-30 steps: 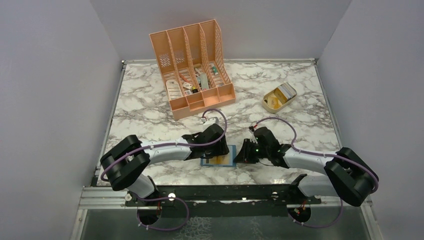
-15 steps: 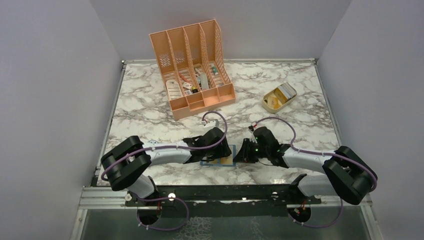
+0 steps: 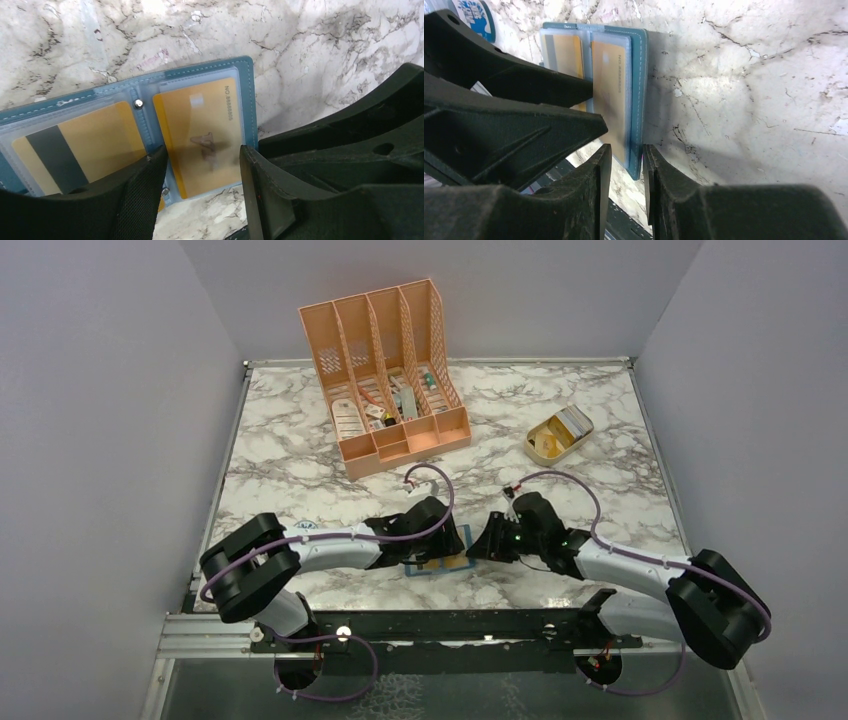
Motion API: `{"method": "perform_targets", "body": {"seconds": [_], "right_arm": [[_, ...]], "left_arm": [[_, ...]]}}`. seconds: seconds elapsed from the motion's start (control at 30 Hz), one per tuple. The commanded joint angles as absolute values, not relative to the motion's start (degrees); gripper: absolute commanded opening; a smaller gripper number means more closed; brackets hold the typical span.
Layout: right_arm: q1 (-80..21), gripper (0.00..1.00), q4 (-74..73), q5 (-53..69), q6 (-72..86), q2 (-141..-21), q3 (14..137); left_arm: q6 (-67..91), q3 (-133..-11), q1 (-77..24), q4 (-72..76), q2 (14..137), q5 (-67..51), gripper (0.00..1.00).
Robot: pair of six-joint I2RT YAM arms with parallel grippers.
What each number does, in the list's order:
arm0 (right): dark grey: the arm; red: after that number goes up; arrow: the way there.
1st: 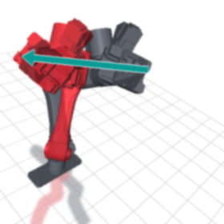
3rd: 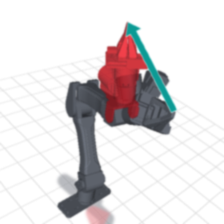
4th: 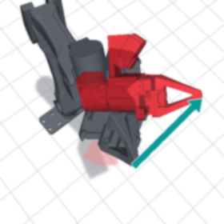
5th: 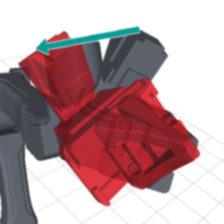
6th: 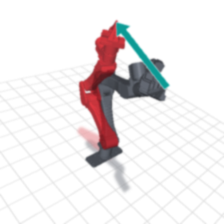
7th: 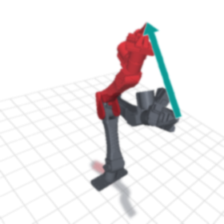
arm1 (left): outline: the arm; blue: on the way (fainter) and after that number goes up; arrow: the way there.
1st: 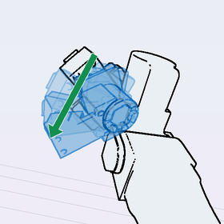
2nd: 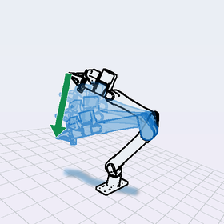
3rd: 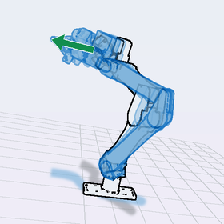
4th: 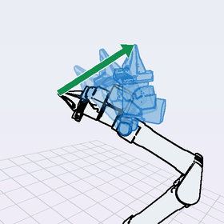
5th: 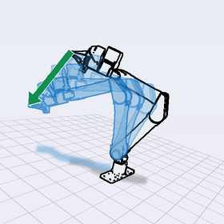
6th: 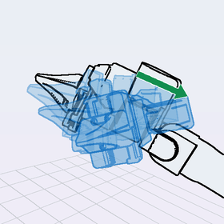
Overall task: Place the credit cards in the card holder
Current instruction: Insert the credit card into the card holder.
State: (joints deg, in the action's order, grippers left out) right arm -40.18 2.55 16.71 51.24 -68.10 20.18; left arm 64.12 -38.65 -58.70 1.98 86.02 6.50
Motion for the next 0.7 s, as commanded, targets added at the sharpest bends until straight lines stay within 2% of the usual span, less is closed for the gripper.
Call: {"method": "perform_targets", "body": {"seconds": [0.0, 0.23, 0.43, 0.67], "right_arm": [[-40.6, 0.31, 0.9, 13.0, 51.9, -65.9, 20.5], [-40.6, 0.32, 0.5, 13.5, 52.5, -64.7, 20.2], [-40.6, 0.35, 0.5, 13.3, 52.4, -62.6, 19.9], [-40.6, 0.39, 1.1, 13.8, 52.5, -64.2, 19.6]], "left_arm": [[61.5, -41.9, -59.6, -1.1, 83.7, 5.7, 0.58], [54.7, -44.7, -58.4, -7.9, 81.5, 6.6, 0.62], [49.7, -46.4, -54.7, -19.5, 78.4, 9.2, 0.62], [48.8, -40.7, -48.4, -25.0, 71.5, 7.6, 0.63]]}}
